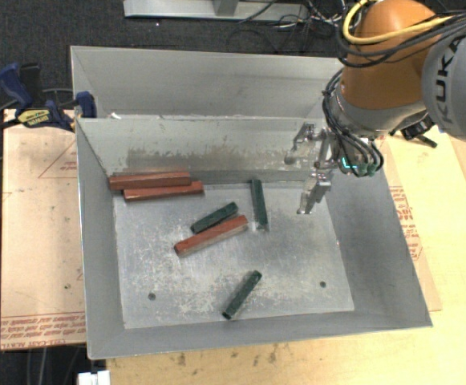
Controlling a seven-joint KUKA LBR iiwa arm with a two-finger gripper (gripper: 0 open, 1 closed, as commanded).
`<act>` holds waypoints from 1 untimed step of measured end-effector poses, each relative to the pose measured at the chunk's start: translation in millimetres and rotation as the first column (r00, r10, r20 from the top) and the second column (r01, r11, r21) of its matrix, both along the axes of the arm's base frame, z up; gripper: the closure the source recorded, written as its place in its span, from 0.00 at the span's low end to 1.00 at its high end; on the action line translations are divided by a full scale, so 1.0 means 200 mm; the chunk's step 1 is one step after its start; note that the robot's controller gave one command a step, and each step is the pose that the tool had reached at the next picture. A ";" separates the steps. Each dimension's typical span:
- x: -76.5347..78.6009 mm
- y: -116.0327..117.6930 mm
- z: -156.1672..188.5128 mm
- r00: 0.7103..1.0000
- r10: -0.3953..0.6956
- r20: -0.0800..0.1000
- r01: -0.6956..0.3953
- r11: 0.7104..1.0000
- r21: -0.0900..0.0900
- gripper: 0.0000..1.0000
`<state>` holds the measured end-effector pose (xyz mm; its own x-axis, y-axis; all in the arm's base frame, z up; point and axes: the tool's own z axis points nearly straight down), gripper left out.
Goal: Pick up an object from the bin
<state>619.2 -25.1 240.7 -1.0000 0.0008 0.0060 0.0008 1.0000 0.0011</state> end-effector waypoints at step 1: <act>0.01 0.00 0.02 1.000 0.000 0.008 0.000 1.000 0.000 0.00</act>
Offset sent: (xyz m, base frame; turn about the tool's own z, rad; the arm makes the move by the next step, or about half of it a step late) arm -0.0393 0.0390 -0.1707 -0.2653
